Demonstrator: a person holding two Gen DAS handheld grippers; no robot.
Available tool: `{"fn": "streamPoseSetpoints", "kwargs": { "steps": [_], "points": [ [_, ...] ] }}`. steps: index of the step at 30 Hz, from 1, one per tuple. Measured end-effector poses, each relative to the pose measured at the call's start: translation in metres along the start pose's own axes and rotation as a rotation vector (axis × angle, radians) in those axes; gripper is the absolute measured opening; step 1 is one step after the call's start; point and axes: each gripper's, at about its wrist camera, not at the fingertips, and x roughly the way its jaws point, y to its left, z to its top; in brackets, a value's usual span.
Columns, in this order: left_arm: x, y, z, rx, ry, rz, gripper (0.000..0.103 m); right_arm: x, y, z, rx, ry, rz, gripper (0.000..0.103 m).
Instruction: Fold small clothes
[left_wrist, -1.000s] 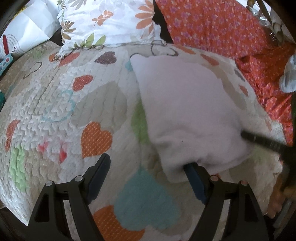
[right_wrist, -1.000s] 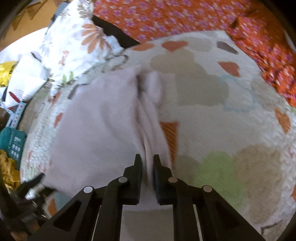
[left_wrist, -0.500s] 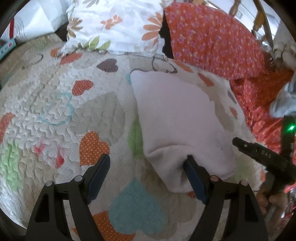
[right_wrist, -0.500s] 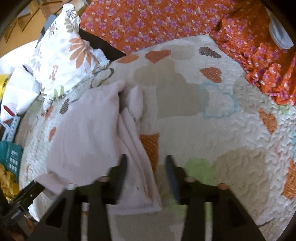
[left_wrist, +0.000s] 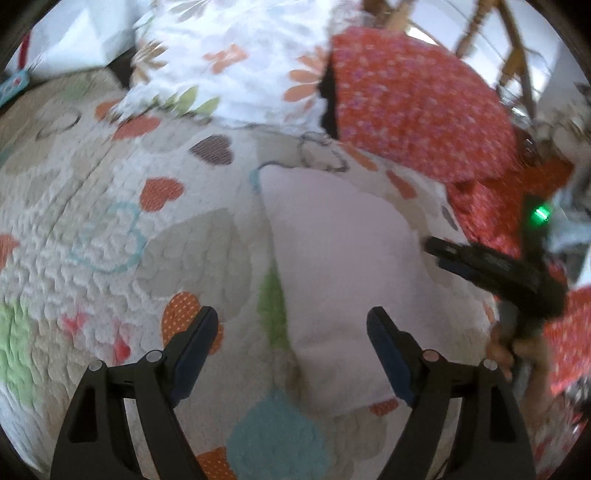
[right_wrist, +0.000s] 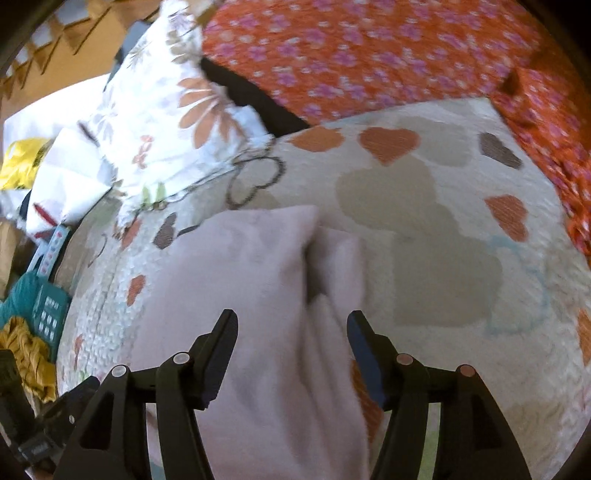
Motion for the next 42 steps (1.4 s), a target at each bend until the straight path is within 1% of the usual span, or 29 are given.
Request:
{"fn": "streamPoseSetpoints", "kwargs": {
  "steps": [1, 3, 4, 5, 7, 8, 10, 12, 15, 17, 19, 21, 23, 24, 25, 26, 27, 28, 29, 30, 32, 33, 34, 35, 36, 38, 39, 41, 42],
  "points": [
    [-0.002, -0.001, -0.002, 0.013, -0.004, -0.032, 0.082, 0.006, 0.002, 0.000, -0.004, 0.012, 0.007, 0.064],
    [-0.006, 0.001, -0.002, 0.011, -0.003, -0.077, 0.082, 0.024, 0.005, -0.004, -0.018, 0.059, 0.003, 0.048],
    [-0.007, 0.004, -0.001, -0.001, -0.004, -0.084, 0.082, 0.031, 0.006, -0.007, -0.016, 0.084, 0.003, 0.027],
    [-0.007, 0.008, 0.001, -0.020, -0.005, -0.082, 0.082, 0.035, 0.005, -0.010, -0.008, 0.098, 0.007, 0.020],
    [-0.003, 0.017, 0.006, -0.069, 0.005, -0.050, 0.083, 0.030, 0.003, -0.012, 0.028, 0.082, 0.025, 0.014],
    [0.000, 0.020, 0.008, -0.089, 0.013, -0.046, 0.083, 0.021, 0.000, -0.012, 0.054, 0.065, 0.044, 0.013],
    [0.009, 0.023, 0.010, -0.124, 0.044, -0.044, 0.083, 0.008, -0.002, -0.011, 0.072, 0.043, 0.044, 0.012],
    [0.019, 0.015, 0.010, -0.114, 0.068, -0.032, 0.083, -0.009, -0.001, -0.013, 0.070, 0.014, 0.007, 0.011],
    [0.033, -0.007, 0.006, -0.065, 0.101, -0.035, 0.083, -0.022, -0.006, -0.020, 0.082, 0.006, -0.054, 0.011],
    [0.044, -0.020, 0.001, -0.029, 0.140, -0.024, 0.083, -0.025, -0.014, -0.026, 0.096, 0.022, -0.092, 0.011],
    [0.060, -0.029, -0.008, 0.006, 0.207, 0.039, 0.083, -0.018, -0.024, -0.032, 0.110, 0.073, -0.111, 0.012],
    [0.079, -0.027, -0.020, 0.016, 0.304, 0.088, 0.083, -0.007, -0.028, -0.036, 0.098, 0.124, -0.130, 0.014],
    [0.079, -0.026, -0.022, 0.025, 0.280, 0.088, 0.084, -0.006, -0.031, -0.035, 0.105, 0.129, -0.140, 0.020],
    [0.076, -0.027, -0.022, 0.032, 0.280, 0.089, 0.084, -0.008, -0.033, -0.034, 0.112, 0.128, -0.140, 0.025],
    [0.073, -0.027, -0.021, 0.032, 0.274, 0.084, 0.084, -0.013, -0.036, -0.032, 0.129, 0.115, -0.128, 0.028],
    [0.068, -0.025, -0.021, 0.026, 0.260, 0.076, 0.084, -0.017, -0.038, -0.030, 0.142, 0.096, -0.118, 0.028],
    [0.062, -0.024, -0.020, 0.019, 0.244, 0.069, 0.084, -0.030, -0.040, -0.027, 0.157, 0.043, -0.117, 0.028],
    [0.056, -0.021, -0.019, 0.010, 0.228, 0.061, 0.084, -0.038, -0.039, -0.025, 0.155, 0.015, -0.117, 0.028],
    [0.051, -0.018, -0.018, 0.001, 0.215, 0.053, 0.084, -0.047, -0.037, -0.024, 0.143, -0.021, -0.102, 0.028],
    [0.046, -0.015, -0.016, -0.007, 0.200, 0.053, 0.084, -0.056, -0.033, -0.025, 0.126, -0.043, -0.065, 0.028],
    [0.046, -0.008, -0.015, -0.008, 0.208, 0.091, 0.084, -0.058, -0.023, -0.030, 0.103, -0.023, 0.027, 0.028],
    [0.049, -0.007, -0.015, -0.015, 0.229, 0.107, 0.084, -0.054, -0.018, -0.037, 0.101, 0.013, 0.093, 0.027],
    [0.055, -0.002, -0.019, -0.032, 0.264, 0.113, 0.085, -0.047, -0.015, -0.043, 0.101, 0.049, 0.132, 0.026],
    [0.060, 0.002, -0.021, -0.051, 0.293, 0.107, 0.085, -0.037, -0.013, -0.051, 0.098, 0.097, 0.143, 0.026],
    [0.062, 0.007, -0.021, -0.065, 0.291, 0.098, 0.086, -0.024, -0.013, -0.061, 0.087, 0.160, 0.105, 0.026],
    [0.057, 0.005, -0.021, -0.052, 0.280, 0.104, 0.086, -0.010, -0.025, -0.077, 0.085, 0.238, 0.005, 0.018],
    [0.050, 0.005, -0.023, -0.051, 0.269, 0.108, 0.086, -0.014, -0.036, -0.081, 0.111, 0.232, -0.013, 0.002],
    [0.041, 0.005, -0.025, -0.049, 0.249, 0.122, 0.086, -0.033, -0.047, -0.081, 0.117, 0.198, -0.112, 0.000],
    [0.036, 0.005, -0.026, -0.037, 0.234, 0.147, 0.086, -0.047, -0.048, -0.084, 0.090, 0.152, -0.214, 0.003]
  ]
}}
